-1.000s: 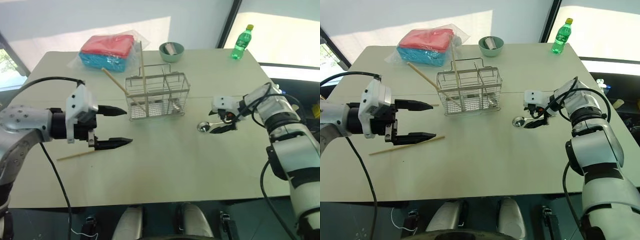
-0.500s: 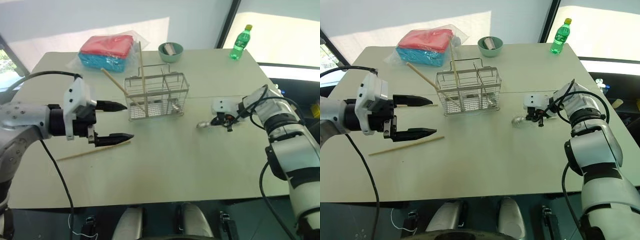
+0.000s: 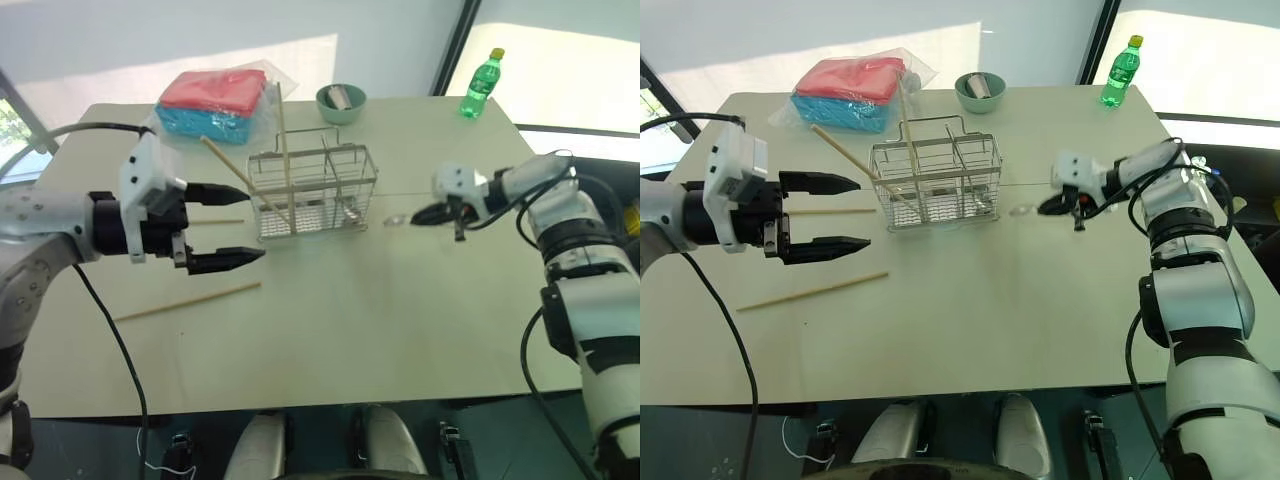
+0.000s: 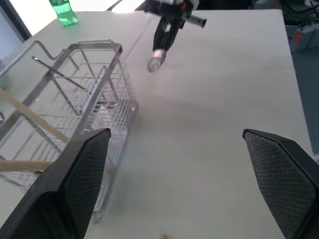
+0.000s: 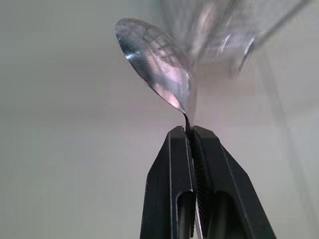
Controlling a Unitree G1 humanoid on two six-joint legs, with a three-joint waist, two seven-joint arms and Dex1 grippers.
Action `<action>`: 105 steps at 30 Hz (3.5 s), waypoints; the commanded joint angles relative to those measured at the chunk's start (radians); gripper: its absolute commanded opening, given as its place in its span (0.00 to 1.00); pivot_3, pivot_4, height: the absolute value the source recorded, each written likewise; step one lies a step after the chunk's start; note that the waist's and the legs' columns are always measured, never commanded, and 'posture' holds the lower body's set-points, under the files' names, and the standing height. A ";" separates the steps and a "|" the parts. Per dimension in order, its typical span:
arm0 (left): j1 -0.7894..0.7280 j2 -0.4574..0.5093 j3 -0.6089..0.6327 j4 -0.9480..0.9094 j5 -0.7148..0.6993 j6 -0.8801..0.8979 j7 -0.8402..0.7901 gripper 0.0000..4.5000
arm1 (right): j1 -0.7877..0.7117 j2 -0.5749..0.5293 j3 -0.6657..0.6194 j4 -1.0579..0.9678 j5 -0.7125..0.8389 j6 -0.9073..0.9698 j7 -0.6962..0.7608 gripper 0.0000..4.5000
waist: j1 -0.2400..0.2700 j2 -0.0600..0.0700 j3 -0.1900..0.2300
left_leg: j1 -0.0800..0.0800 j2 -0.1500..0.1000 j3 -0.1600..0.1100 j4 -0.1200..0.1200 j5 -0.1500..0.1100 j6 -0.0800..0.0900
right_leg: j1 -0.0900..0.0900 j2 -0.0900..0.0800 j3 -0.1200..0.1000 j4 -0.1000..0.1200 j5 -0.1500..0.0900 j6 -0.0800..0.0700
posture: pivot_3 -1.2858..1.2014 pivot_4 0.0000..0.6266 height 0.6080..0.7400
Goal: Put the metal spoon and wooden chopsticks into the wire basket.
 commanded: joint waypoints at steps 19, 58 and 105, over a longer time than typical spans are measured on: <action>-0.088 -0.037 0.009 0.107 0.071 -0.078 -0.008 1.00 | 0.145 0.361 -0.166 -0.840 0.369 0.661 -0.794 0.01 | 0.006 -0.005 -0.003 | -0.004 -0.004 -0.001 0.001 0.000 0.001 | -0.011 -0.003 0.002 0.011 0.000 -0.001 | 0.52 0.24 0.45; -0.017 0.046 -0.190 0.418 0.350 -0.336 -0.323 1.00 | 0.540 -0.163 -0.360 -1.291 0.813 0.929 -0.446 1.00 | 0.003 -0.007 -0.004 | -0.002 0.001 0.001 0.000 -0.001 0.003 | -0.005 -0.001 0.000 0.005 -0.001 -0.002 | 0.52 0.24 0.45; -0.171 -0.155 -0.293 0.856 0.693 -0.619 -0.279 0.01 | 0.957 -0.201 -0.454 -1.513 0.936 0.926 -0.653 1.00 | 0.022 -0.010 -0.007 | -0.003 0.002 0.000 0.001 -0.003 0.006 | -0.003 -0.002 0.000 -0.002 0.000 -0.001 | 0.52 0.24 0.45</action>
